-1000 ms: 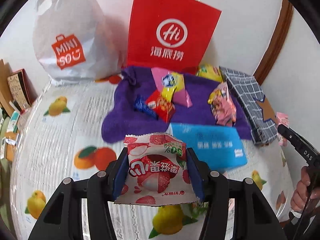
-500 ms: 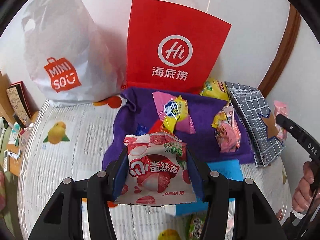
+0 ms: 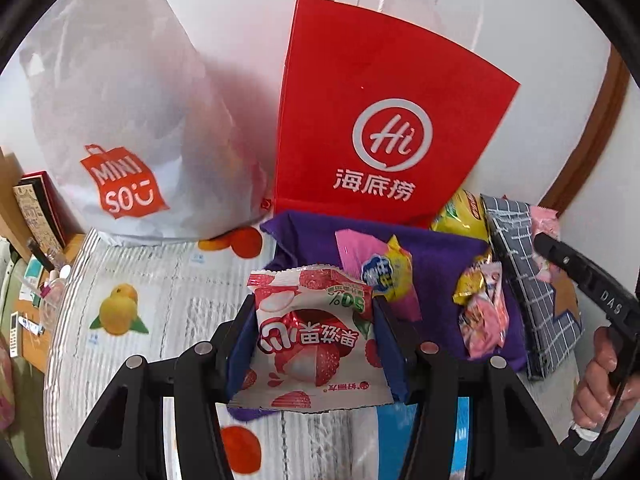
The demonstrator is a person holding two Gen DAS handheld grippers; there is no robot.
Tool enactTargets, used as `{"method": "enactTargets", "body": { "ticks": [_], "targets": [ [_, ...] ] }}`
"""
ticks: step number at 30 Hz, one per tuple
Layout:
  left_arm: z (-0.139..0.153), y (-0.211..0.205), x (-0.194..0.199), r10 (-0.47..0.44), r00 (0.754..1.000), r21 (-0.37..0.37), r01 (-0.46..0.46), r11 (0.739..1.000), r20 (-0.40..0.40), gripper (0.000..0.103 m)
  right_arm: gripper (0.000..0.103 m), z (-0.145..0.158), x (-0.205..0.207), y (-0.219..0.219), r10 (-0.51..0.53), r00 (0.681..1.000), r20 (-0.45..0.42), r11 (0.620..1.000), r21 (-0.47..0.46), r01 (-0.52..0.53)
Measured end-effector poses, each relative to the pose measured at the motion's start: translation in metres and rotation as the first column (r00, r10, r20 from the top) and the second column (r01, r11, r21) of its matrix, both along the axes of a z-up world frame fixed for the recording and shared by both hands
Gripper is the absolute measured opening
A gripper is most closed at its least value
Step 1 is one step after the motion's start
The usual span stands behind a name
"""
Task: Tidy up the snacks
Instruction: 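Carry both pink packets onto the purple towel and open both grippers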
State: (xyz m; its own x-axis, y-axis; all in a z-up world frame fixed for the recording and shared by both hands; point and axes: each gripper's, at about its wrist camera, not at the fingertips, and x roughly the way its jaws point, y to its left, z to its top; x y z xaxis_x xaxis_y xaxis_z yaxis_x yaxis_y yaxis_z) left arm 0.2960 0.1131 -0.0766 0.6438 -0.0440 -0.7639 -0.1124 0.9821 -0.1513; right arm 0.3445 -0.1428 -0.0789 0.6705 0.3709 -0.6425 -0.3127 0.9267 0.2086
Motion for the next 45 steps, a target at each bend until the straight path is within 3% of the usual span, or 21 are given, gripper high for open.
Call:
{"method": "enactTargets", "body": {
  "ticks": [8,19,35,41,45],
  "targets": [
    [-0.018,-0.005,0.038,-0.025,0.999,-0.043,0.024,0.999,-0.020,0.053,0.033,-0.046,0.032,0.009,0.037,0.992,-0.119,0.998,-0.036,-0.042],
    [-0.060,-0.008,0.053,-0.088,0.993,-0.132,0.078,0.988,-0.075,0.053,0.034,-0.092,0.049,0.020,0.060,0.968,-0.245,0.992,-0.090,-0.085],
    [-0.073,-0.013,0.061,-0.109,0.989,-0.142,0.094,0.985,-0.101,0.054,0.042,-0.097,0.044,0.035,0.096,0.968,-0.233,0.983,-0.131,-0.129],
    [-0.070,-0.014,0.061,-0.112,0.989,-0.134,0.099,0.986,-0.097,0.054,0.054,-0.083,0.038,0.034,0.084,0.977,-0.195,0.986,-0.124,-0.110],
    [-0.065,-0.017,0.058,-0.143,0.985,-0.136,0.129,0.982,-0.097,0.066,0.055,-0.070,0.032,0.032,0.078,0.984,-0.162,0.987,-0.124,-0.099]
  ]
}}
